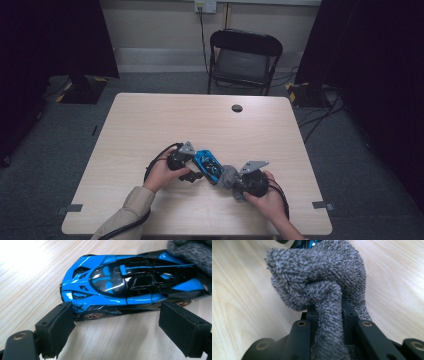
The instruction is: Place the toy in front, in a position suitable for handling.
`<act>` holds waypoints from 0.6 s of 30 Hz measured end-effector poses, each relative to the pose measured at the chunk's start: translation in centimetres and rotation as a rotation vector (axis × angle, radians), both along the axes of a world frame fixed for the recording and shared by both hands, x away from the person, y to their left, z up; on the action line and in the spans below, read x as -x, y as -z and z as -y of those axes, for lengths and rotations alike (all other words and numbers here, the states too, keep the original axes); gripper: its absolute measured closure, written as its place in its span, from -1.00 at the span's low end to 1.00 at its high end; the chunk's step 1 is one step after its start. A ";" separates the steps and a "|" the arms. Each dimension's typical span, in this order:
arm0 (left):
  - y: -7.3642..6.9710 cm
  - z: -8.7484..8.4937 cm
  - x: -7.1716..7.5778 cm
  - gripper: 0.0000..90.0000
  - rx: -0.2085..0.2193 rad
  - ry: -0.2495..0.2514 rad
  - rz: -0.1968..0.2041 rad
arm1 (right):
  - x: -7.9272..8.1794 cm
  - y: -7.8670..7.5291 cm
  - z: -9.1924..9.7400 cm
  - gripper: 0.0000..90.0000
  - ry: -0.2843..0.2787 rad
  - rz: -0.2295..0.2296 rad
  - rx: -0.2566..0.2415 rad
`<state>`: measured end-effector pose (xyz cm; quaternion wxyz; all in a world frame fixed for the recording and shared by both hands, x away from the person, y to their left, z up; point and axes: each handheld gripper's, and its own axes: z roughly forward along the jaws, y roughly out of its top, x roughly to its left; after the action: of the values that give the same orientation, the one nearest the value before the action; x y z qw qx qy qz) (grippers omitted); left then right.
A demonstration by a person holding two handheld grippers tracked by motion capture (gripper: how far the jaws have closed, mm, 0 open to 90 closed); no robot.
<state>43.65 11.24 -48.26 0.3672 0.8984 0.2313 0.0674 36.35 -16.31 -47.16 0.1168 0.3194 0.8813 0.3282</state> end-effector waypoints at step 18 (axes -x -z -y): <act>0.1 0.2 -4.2 -0.88 0.077 -0.038 -0.102 | -0.1 0.2 0.4 0.64 0.006 -0.003 -0.024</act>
<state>47.84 11.09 -48.39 0.3881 0.8812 0.2692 0.0195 36.50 -16.70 -47.33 0.1124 0.3240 0.8764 0.3380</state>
